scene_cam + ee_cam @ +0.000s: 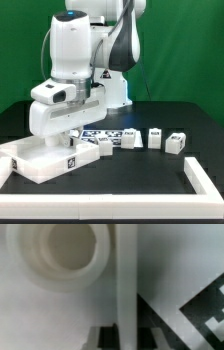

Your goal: Assemble one leg

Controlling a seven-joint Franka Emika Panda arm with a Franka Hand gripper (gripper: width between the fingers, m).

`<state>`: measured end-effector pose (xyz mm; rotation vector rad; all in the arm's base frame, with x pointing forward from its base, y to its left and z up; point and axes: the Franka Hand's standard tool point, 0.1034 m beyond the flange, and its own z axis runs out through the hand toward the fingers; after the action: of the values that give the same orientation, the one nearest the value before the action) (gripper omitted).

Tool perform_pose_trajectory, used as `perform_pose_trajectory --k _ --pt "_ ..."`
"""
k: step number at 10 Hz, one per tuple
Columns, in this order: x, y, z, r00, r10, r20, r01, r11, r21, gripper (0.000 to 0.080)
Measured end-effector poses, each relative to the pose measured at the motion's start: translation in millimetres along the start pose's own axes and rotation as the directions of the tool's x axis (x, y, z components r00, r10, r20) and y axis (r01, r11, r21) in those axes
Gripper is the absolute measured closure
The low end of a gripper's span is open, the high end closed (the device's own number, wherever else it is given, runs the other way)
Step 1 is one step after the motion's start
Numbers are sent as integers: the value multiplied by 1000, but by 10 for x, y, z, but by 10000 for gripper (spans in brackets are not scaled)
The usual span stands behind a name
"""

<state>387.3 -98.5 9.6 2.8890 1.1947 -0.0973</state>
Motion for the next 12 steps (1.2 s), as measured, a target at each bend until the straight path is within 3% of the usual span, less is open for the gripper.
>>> perform_pose_trajectory --k 2,5,6,9,10,11,12 --pt "35 -1 -306 998 -59 -16 59 998 21 748" --pt "410 -52 -663 987 -151 -49 151 988 -16 747" --pt "513 -127 -695 987 -154 -55 153 988 -18 747" --pt "504 -144 -658 986 -160 -50 160 987 -13 747" --pt "632 -162 -663 955 -290 -57 287 956 -63 747" --pt "778 -224 -632 935 -352 -46 349 935 -56 747" --pt "1047 -264 -548 908 -419 -25 417 907 -58 747"
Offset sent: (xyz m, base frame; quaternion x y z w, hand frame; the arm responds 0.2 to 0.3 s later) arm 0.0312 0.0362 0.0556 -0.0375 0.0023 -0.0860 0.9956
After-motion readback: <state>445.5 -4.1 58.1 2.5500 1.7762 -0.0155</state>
